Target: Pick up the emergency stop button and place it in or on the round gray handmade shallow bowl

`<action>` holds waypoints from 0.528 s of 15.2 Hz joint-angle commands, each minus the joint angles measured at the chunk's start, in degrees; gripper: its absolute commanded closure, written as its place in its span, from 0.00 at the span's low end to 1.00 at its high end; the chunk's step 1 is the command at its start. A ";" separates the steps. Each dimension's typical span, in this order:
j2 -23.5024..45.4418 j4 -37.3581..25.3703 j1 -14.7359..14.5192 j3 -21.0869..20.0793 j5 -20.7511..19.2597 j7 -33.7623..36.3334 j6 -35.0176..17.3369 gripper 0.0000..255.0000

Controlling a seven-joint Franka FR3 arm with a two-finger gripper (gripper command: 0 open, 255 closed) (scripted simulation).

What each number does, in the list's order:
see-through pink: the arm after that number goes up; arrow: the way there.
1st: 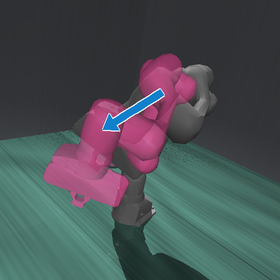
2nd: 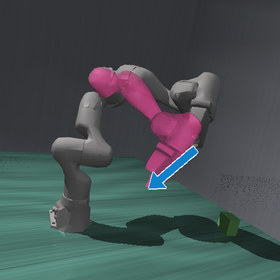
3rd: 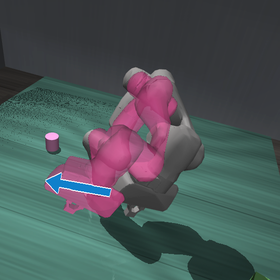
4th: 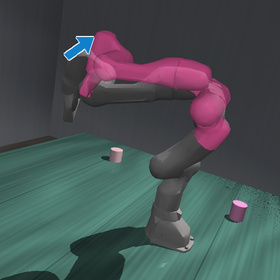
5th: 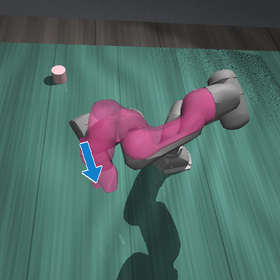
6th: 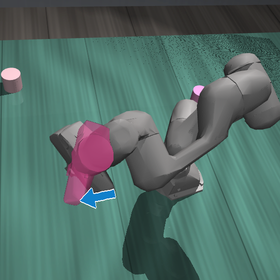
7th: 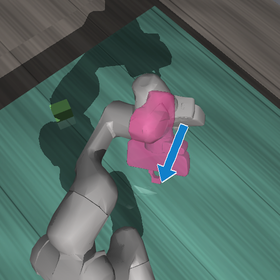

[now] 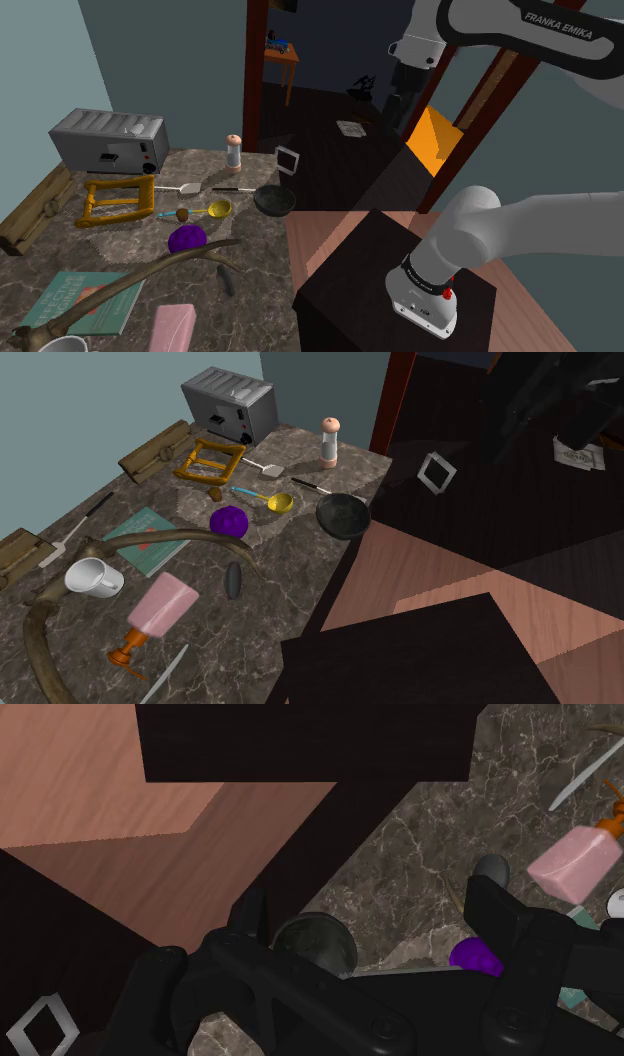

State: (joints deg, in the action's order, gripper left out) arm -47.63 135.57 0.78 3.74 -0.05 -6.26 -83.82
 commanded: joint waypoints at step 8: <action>1.97 8.74 -1.84 -6.75 5.27 8.04 -10.90 0.00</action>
State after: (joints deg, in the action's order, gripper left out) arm -46.11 143.13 -0.69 -1.87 4.31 0.43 -92.96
